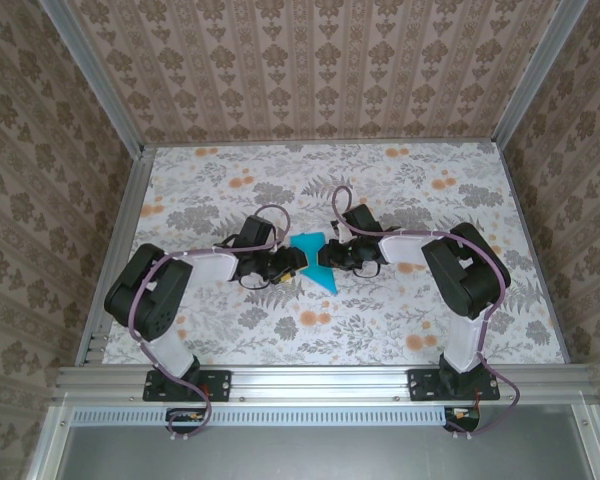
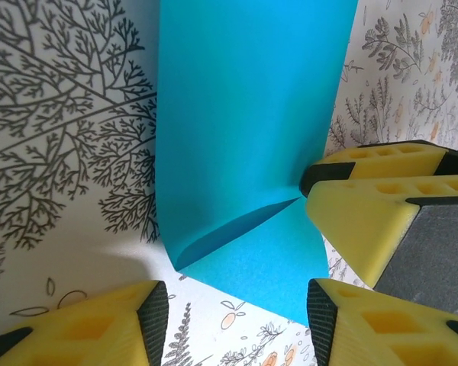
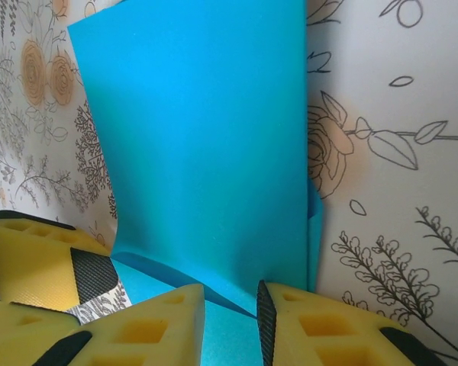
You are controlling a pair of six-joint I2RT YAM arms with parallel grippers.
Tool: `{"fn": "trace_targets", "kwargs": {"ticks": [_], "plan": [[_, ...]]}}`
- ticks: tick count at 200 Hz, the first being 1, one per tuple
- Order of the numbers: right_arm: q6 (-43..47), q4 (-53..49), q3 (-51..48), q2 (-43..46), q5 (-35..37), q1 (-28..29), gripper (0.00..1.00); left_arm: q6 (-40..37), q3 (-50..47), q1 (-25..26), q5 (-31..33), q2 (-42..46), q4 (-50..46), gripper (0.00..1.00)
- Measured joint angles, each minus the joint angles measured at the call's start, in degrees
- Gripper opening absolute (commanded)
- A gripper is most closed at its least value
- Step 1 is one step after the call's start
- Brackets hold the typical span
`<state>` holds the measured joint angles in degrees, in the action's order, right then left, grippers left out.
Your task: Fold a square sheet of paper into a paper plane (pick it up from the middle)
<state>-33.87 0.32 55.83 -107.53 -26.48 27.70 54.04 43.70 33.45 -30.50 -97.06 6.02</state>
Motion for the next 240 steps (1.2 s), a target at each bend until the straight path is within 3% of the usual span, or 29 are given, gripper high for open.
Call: {"fn": "trace_targets", "kwargs": {"ticks": [71, 127, 176, 240], "plan": [[-3.26, 6.16, -2.95, 0.0, -4.11, -1.7, 0.29, 3.69, 0.22, 0.22, -0.83, -2.08, 4.61, 0.52], [-3.96, 8.76, -4.26, 0.11, -5.51, -2.21, 0.3, 6.23, 1.2, 0.33, -1.22, -3.08, 7.43, 0.33], [-2.12, 9.22, -4.66, 0.98, -5.68, -2.25, 0.41, 5.66, 2.84, 0.61, -0.55, -3.52, 5.29, 0.09], [7.17, 8.85, -11.65, 12.9, 2.38, -1.57, 0.58, 3.15, 7.43, 2.6, 3.34, -3.5, -3.96, 0.06]]}}
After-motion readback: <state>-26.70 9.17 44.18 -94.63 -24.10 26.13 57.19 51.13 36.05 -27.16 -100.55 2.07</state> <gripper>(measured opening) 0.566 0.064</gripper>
